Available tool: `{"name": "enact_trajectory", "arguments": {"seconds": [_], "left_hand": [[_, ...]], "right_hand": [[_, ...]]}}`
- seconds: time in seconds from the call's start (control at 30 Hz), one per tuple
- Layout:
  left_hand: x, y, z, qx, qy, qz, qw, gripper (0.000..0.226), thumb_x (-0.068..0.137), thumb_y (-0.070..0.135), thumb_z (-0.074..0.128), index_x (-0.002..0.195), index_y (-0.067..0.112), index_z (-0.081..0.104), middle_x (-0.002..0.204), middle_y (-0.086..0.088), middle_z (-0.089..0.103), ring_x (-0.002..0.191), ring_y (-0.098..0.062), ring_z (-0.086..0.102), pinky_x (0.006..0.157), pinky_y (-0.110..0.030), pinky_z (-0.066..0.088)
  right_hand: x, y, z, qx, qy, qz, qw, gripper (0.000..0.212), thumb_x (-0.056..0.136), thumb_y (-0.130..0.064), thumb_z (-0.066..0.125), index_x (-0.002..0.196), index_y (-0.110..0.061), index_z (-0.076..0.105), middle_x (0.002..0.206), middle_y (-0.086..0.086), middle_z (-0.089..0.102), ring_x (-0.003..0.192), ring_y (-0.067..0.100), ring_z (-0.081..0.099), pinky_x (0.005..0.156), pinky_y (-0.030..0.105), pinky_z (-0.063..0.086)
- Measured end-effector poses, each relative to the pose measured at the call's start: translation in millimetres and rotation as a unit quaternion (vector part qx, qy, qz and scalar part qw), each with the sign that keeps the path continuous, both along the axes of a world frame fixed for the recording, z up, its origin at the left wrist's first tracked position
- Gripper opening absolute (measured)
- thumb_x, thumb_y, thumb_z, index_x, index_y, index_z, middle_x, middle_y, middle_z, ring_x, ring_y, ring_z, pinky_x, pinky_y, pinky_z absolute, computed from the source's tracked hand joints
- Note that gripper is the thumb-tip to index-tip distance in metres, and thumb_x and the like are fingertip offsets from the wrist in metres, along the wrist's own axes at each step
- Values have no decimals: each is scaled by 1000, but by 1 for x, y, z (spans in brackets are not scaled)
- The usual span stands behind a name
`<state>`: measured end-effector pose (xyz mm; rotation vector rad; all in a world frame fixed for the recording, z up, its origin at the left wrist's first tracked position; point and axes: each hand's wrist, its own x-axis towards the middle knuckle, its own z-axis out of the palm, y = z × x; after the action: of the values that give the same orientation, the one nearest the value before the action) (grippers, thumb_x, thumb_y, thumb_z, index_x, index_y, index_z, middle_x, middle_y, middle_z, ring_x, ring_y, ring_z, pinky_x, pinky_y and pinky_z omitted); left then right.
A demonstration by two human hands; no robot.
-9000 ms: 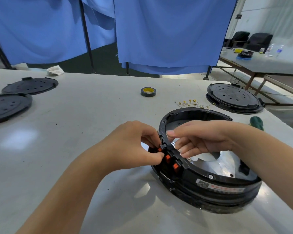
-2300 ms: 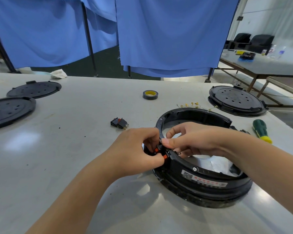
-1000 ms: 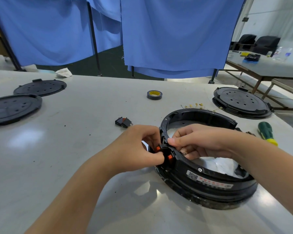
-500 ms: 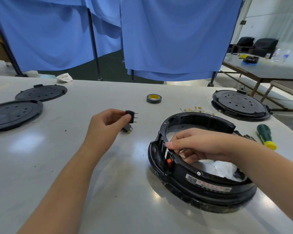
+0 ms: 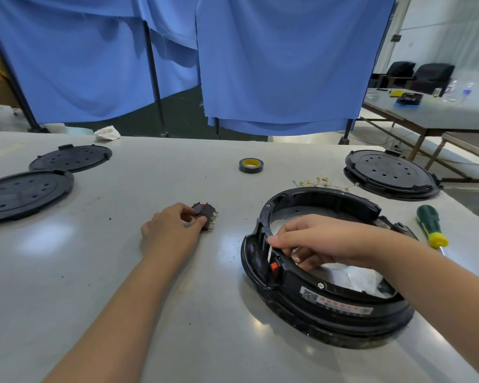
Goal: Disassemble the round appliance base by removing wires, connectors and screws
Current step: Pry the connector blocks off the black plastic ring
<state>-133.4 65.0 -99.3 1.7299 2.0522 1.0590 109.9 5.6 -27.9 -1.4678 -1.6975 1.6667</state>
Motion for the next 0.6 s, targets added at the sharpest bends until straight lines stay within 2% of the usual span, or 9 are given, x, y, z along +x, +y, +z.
{"name": "enact_trajectory", "arguments": {"seconds": [0.1, 0.2, 0.27, 0.33, 0.43, 0.5, 0.6], "left_hand": [[8, -7, 8, 45, 46, -4, 998, 29, 84, 40, 64, 109, 25, 60, 112, 4, 57, 107, -22, 55, 92, -38, 31], [23, -24, 22, 139, -8, -113, 984, 29, 85, 30, 66, 111, 19, 60, 107, 5, 56, 98, -18, 56, 88, -30, 40], [34, -41, 31, 148, -49, -199, 968, 29, 83, 33, 67, 111, 25, 60, 105, 12, 57, 95, -7, 55, 85, -20, 42], [41, -55, 36, 111, -71, -272, 953, 35, 80, 43, 63, 113, 35, 57, 110, 22, 55, 103, 4, 51, 86, -11, 39], [45, -64, 39, 22, -67, -357, 931, 45, 77, 47, 58, 121, 42, 53, 122, 31, 49, 119, 11, 42, 100, -17, 35], [45, -64, 40, -21, -72, -392, 917, 50, 75, 47, 60, 124, 46, 51, 129, 33, 44, 122, 14, 38, 104, -20, 33], [42, -64, 41, -66, -92, -419, 901, 59, 68, 51, 68, 124, 56, 47, 135, 39, 35, 122, 21, 34, 103, -17, 31]], "right_hand": [[1, -1, 1, 4, -7, -4, 1000, 31, 87, -34, 66, 58, -23, 63, 56, -11, 56, 48, 3, 50, 49, 14, 46], [1, -2, 4, 1, -18, 1, 1000, 25, 85, -36, 67, 66, -20, 61, 60, -9, 57, 50, 4, 52, 50, 14, 47], [2, -2, 8, -2, -32, 6, 999, 24, 84, -37, 68, 74, -17, 61, 67, -5, 58, 54, 5, 55, 51, 16, 48], [3, -1, 13, 1, -57, 9, 998, 25, 83, -39, 68, 81, -15, 64, 77, 1, 61, 59, 8, 60, 54, 17, 50], [10, 0, 18, -26, -70, 15, 997, 15, 87, -30, 66, 85, -15, 67, 84, 5, 64, 64, 12, 66, 56, 19, 53], [15, 0, 18, -70, -44, 10, 997, 6, 90, -16, 62, 90, -12, 66, 82, 7, 65, 67, 16, 67, 59, 22, 56], [21, -2, 15, -121, 2, 0, 993, 10, 88, -7, 63, 97, -8, 65, 84, 10, 66, 67, 14, 66, 63, 22, 57]]}}
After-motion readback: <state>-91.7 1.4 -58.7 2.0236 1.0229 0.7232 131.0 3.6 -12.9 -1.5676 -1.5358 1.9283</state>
